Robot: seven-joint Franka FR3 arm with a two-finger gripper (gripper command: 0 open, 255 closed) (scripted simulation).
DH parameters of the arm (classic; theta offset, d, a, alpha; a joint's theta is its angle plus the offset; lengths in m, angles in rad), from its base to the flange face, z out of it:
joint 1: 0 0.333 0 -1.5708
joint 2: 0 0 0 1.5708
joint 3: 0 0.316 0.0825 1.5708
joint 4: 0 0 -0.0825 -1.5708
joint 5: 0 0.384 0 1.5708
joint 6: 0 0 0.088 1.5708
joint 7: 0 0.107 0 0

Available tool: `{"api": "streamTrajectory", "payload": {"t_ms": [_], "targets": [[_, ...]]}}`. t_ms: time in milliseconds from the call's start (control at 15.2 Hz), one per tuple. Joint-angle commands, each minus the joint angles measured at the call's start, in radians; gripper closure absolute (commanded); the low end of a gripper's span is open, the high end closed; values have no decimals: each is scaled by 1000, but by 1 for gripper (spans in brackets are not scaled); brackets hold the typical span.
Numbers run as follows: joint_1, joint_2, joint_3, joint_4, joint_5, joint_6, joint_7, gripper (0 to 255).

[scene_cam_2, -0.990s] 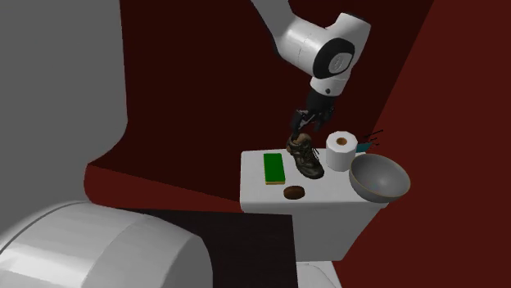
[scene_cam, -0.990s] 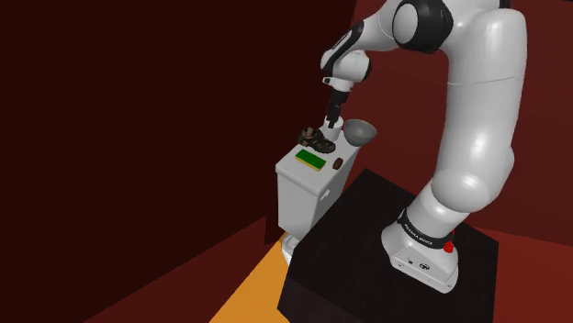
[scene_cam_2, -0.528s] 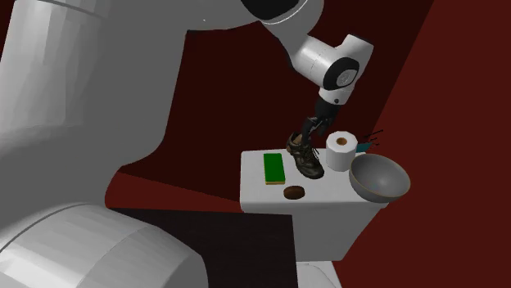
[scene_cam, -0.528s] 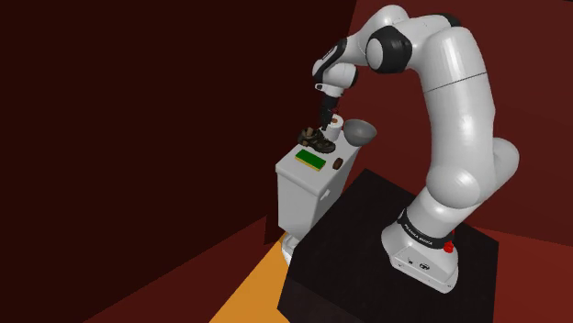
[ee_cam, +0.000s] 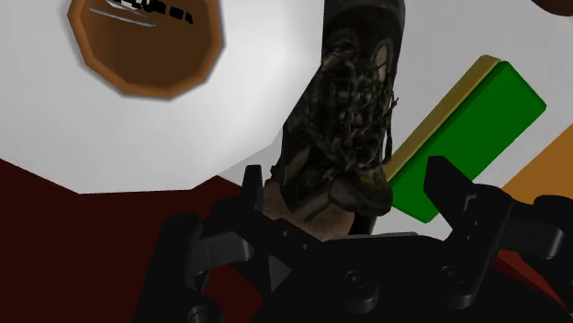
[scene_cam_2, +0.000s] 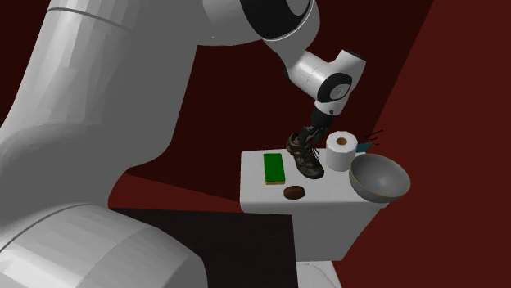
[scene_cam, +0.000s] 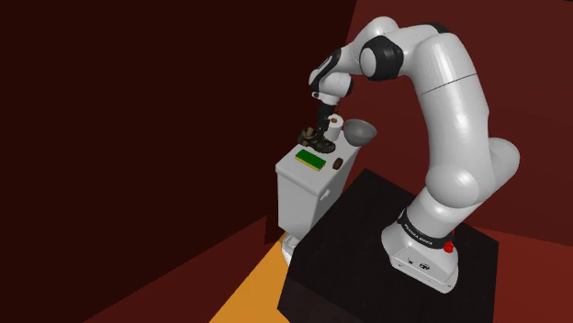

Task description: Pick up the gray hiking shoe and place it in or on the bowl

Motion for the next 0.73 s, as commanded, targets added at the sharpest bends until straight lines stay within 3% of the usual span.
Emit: {"api": "streamTrajectory", "payload": {"t_ms": [0, 396, 462, 660], "targets": [[0, 5, 2, 0, 2, 6, -1, 0], [0, 5, 2, 0, 2, 5, -1, 0], [0, 5, 2, 0, 2, 5, -1, 255], [0, 5, 2, 0, 2, 6, -1, 255]]}}
